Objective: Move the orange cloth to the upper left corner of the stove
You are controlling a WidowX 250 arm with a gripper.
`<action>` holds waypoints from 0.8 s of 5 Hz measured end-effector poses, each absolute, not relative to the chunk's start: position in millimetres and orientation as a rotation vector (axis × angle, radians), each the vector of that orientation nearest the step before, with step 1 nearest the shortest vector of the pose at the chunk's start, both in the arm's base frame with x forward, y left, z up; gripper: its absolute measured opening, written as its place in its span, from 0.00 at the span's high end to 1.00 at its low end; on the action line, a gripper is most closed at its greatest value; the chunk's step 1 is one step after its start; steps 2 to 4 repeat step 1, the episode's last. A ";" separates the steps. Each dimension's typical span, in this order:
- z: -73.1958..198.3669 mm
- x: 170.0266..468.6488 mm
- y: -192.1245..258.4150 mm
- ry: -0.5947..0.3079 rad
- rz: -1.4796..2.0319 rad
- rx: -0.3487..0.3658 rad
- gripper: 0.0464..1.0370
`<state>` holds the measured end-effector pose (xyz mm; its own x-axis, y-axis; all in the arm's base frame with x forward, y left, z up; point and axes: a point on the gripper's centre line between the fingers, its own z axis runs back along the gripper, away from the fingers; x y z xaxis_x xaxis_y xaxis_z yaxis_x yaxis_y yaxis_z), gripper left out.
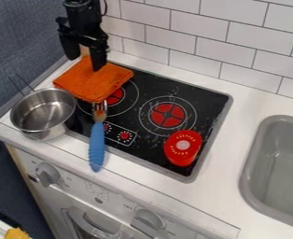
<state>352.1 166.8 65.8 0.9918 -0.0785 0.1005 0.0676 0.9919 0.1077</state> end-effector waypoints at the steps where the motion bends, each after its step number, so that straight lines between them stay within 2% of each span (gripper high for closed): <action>1: 65.7 345.5 170.4 -0.080 -0.091 0.131 0.04; 4: 65.7 345.5 170.4 -0.080 -0.091 0.131 0.04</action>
